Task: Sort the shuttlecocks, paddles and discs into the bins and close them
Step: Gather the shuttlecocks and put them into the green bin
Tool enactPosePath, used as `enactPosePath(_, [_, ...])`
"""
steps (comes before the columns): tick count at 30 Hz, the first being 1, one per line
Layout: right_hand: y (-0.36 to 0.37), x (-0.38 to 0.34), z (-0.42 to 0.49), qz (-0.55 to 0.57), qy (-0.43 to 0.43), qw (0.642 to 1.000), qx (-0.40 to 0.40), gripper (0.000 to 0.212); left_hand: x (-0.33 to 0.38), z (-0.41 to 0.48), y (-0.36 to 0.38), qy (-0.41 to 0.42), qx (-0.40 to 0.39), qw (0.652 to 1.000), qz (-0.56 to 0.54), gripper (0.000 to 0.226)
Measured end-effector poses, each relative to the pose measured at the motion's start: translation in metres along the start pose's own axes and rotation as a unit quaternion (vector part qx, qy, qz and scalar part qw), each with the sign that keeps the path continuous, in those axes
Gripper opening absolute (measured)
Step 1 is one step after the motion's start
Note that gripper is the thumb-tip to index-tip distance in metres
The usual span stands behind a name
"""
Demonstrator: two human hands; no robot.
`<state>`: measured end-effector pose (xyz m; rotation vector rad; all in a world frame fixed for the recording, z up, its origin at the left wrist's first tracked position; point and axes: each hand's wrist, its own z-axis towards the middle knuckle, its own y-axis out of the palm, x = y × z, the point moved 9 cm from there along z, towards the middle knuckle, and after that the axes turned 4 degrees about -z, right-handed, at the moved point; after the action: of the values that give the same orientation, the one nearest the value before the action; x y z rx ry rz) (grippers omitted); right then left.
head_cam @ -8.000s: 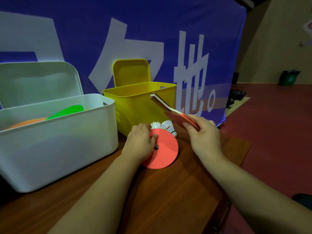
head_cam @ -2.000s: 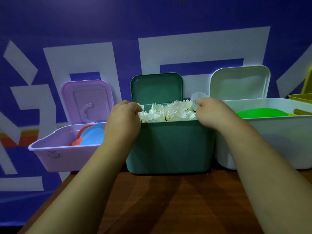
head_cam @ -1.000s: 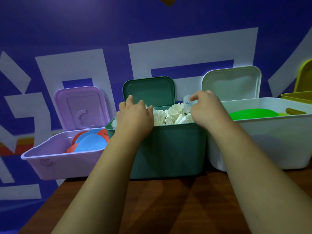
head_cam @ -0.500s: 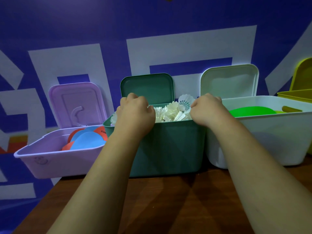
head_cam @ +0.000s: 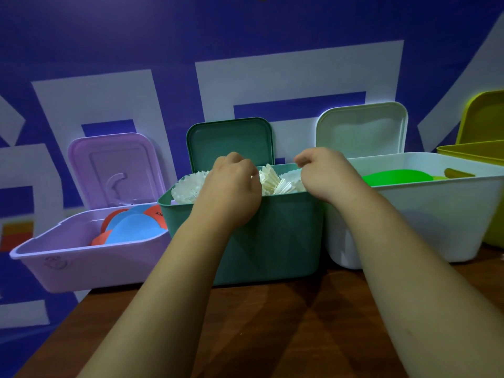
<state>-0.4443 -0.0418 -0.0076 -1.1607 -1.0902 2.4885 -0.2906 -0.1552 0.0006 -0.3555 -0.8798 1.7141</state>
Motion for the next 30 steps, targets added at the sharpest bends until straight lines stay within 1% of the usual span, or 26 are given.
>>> enactPosePath(4, [-0.021,-0.001,-0.010,0.071,0.005,0.993,0.091,0.045,0.017,-0.003,0.002,0.033,-0.023,0.999,-0.037,0.027])
enactPosePath(8, [-0.042,0.007,-0.038,0.093,-0.001,0.990,0.104,0.043,0.045,-0.010,-0.004,0.074,-0.014,0.993,-0.088,0.028])
enactPosePath(12, [-0.089,0.056,-0.083,0.065,0.015,0.991,0.120,0.040,0.092,-0.024,-0.003,0.100,-0.027,0.982,-0.157,0.030])
enactPosePath(14, [-0.110,0.091,-0.105,0.041,0.035,0.991,0.119,0.039,0.124,-0.035,0.011,0.109,-0.066,0.973,-0.192,0.030])
enactPosePath(16, [-0.127,0.134,-0.125,0.016,0.066,0.991,0.112,0.035,0.162,-0.050,0.032,0.127,-0.125,0.959,-0.220,0.029])
enactPosePath(18, [-0.145,0.176,-0.143,-0.011,0.097,0.990,0.103,0.032,0.199,-0.065,0.059,0.143,-0.188,0.945,-0.227,0.027])
enactPosePath(21, [-0.175,0.236,-0.172,-0.042,0.149,0.982,0.106,0.031,0.246,-0.078,0.104,0.135,-0.264,0.926,-0.233,0.023])
enactPosePath(27, [-0.232,0.338,-0.206,-0.066,0.234,0.961,0.131,0.025,0.319,-0.089,0.183,0.098,-0.336,0.903,-0.250,0.022])
enactPosePath(30, [-0.250,0.380,-0.205,-0.055,0.263,0.950,0.158,0.021,0.351,-0.086,0.222,0.078,-0.351,0.902,-0.240,0.028])
